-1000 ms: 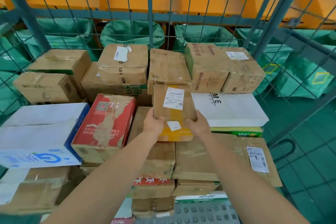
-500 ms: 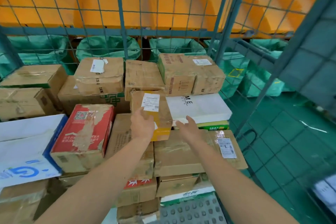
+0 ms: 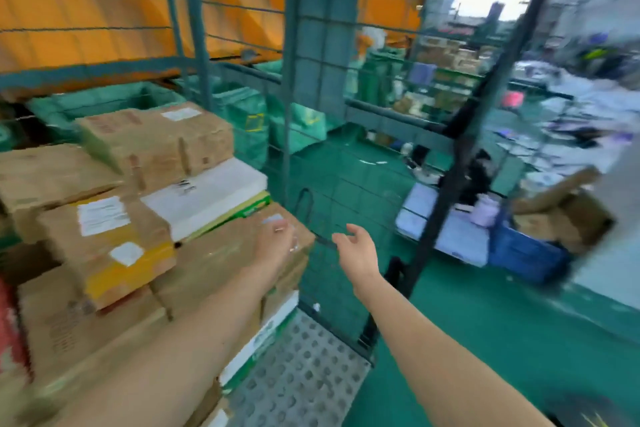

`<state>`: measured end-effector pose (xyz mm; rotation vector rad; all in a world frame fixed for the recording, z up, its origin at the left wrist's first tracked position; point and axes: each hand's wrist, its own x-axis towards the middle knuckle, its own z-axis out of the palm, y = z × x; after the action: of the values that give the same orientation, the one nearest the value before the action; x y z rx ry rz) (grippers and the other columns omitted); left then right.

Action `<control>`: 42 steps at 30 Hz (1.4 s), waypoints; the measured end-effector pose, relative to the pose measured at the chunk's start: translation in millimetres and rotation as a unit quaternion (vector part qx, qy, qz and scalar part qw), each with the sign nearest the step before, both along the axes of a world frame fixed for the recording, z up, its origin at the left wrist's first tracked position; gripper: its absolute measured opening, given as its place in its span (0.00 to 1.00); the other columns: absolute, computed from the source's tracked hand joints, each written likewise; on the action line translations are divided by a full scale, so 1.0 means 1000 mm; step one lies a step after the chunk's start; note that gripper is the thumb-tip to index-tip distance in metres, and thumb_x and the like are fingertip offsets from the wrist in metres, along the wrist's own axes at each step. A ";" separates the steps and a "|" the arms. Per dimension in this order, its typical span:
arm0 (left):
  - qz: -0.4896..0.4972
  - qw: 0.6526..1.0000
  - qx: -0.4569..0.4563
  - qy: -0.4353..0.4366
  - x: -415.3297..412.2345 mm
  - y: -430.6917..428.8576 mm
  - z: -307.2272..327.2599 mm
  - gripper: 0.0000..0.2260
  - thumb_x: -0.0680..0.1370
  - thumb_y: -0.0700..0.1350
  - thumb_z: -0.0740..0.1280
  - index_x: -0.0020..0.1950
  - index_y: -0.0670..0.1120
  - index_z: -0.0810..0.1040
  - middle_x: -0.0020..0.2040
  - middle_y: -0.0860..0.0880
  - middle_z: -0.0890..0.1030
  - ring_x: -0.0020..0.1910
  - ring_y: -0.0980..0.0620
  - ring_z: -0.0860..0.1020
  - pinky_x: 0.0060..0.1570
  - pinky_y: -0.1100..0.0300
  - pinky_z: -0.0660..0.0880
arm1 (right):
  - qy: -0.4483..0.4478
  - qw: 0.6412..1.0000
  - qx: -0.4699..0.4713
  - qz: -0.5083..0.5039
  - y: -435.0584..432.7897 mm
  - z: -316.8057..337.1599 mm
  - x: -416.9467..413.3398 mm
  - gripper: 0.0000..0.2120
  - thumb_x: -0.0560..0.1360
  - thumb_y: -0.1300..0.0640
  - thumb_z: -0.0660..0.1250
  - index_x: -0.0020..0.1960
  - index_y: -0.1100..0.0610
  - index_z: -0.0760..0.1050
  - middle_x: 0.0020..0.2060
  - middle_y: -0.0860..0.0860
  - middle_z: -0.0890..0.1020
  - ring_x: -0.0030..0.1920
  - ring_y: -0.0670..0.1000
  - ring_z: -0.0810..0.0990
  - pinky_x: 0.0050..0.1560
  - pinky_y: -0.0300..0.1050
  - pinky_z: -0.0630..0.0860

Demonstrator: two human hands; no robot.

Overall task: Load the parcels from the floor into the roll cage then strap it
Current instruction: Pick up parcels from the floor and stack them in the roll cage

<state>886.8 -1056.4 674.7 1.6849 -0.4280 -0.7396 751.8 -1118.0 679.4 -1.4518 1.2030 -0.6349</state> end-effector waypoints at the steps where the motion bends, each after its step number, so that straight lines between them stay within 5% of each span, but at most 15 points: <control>1: -0.027 1.000 -0.005 0.011 -0.022 -0.006 0.000 0.06 0.76 0.40 0.64 0.50 0.48 0.78 0.43 0.43 0.81 0.40 0.47 0.79 0.41 0.57 0.75 | 0.000 1.000 0.000 -0.030 0.001 -0.001 -0.024 0.25 0.80 0.54 0.63 0.75 0.56 0.65 0.42 0.46 0.76 0.42 0.49 0.75 0.48 0.44 0.71; 4: -0.116 0.992 -0.006 0.054 -0.090 -0.020 0.001 0.11 0.78 0.37 0.62 0.57 0.50 0.73 0.40 0.48 0.77 0.36 0.54 0.75 0.34 0.60 0.68 | -0.015 0.992 0.011 -0.128 0.007 -0.006 -0.095 0.23 0.80 0.55 0.64 0.73 0.56 0.67 0.44 0.45 0.76 0.40 0.49 0.75 0.49 0.48 0.73; 9: -0.251 0.966 0.009 0.056 -0.208 -0.039 -0.003 0.13 0.79 0.38 0.62 0.64 0.45 0.74 0.48 0.46 0.79 0.39 0.53 0.77 0.35 0.62 0.70 | -0.042 0.963 0.028 -0.264 0.027 -0.013 -0.215 0.23 0.79 0.56 0.64 0.73 0.56 0.67 0.51 0.51 0.76 0.45 0.52 0.73 0.49 0.46 0.71; 18: -0.431 0.901 0.037 0.035 -0.436 -0.045 -0.006 0.13 0.78 0.40 0.63 0.63 0.45 0.75 0.50 0.48 0.80 0.44 0.52 0.78 0.38 0.61 0.72 | -0.074 0.883 0.038 -0.461 0.073 -0.018 -0.428 0.23 0.79 0.57 0.64 0.73 0.56 0.67 0.53 0.50 0.76 0.46 0.49 0.76 0.51 0.47 0.74; 33: -0.622 0.777 0.082 0.051 -0.803 0.013 -0.039 0.10 0.79 0.42 0.62 0.60 0.46 0.74 0.51 0.48 0.79 0.43 0.53 0.77 0.39 0.60 0.72 | -0.044 0.759 0.062 -0.647 0.189 -0.039 -0.766 0.25 0.79 0.56 0.64 0.75 0.56 0.64 0.55 0.50 0.73 0.53 0.52 0.74 0.57 0.47 0.72; 36: -0.658 0.746 0.095 0.039 -0.856 0.023 -0.047 0.10 0.79 0.42 0.62 0.60 0.47 0.74 0.51 0.49 0.79 0.44 0.53 0.78 0.42 0.59 0.73 | -0.044 0.733 0.061 -0.676 0.208 -0.042 -0.814 0.24 0.79 0.57 0.64 0.74 0.56 0.65 0.52 0.49 0.75 0.46 0.49 0.75 0.50 0.45 0.73; 42: -0.718 0.687 0.111 0.015 -0.959 0.032 -0.062 0.10 0.80 0.43 0.62 0.61 0.47 0.74 0.55 0.47 0.80 0.44 0.52 0.77 0.46 0.57 0.75 | -0.059 0.676 0.074 -0.731 0.233 -0.059 -0.896 0.26 0.78 0.56 0.65 0.75 0.56 0.65 0.65 0.54 0.75 0.59 0.52 0.75 0.65 0.52 0.72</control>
<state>-72.2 -1024.7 612.8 1.2598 -1.7790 -1.9830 -144.1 -885.4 619.9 0.0366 2.1194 -1.5756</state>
